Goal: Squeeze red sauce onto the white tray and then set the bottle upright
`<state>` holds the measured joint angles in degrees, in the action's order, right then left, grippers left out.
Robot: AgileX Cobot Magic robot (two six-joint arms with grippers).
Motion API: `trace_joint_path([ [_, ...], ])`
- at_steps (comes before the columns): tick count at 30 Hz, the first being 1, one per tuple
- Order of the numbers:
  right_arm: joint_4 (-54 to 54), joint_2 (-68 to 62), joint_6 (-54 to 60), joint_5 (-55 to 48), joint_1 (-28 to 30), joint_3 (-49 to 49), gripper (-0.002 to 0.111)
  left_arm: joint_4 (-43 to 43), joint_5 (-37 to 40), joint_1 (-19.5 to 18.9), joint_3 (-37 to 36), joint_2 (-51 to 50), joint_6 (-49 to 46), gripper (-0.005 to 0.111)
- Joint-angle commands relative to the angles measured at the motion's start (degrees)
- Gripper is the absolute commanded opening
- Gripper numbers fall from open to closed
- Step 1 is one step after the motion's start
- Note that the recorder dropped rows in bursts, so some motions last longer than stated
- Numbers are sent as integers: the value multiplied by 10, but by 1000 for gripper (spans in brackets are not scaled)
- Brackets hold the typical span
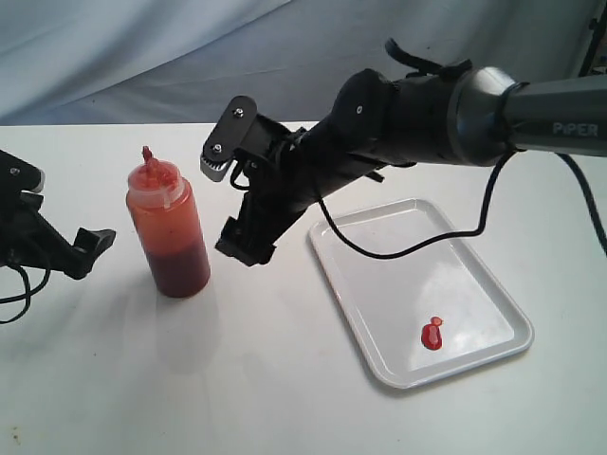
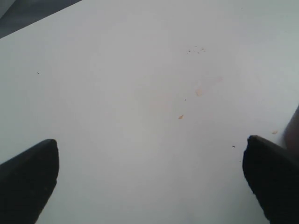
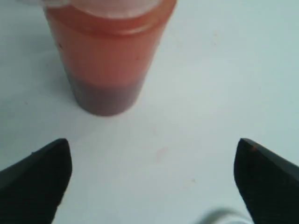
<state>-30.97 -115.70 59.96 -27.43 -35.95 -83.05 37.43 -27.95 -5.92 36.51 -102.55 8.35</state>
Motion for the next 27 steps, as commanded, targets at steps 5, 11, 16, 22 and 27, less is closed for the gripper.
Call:
trace_joint_path([
  [5, 347, 44, -334, -138, 35, -3, 25, -5, -5, -1, -36, 67, 7, 105],
  [11, 289, 100, -360, -139, 99, 47, 0, -5, -5, -1, -85, 193, 7, 105],
  [16, 248, 195, -373, -30, 135, 141, 0, -5, -9, -1, -134, 308, 44, 105],
  [22, 241, 327, -403, 157, 159, 286, 0, 50, -65, -1, -188, 443, 121, 105],
  [27, 233, 397, -412, 330, 159, 394, 0, 100, -157, -1, -205, 539, 155, 105],
])
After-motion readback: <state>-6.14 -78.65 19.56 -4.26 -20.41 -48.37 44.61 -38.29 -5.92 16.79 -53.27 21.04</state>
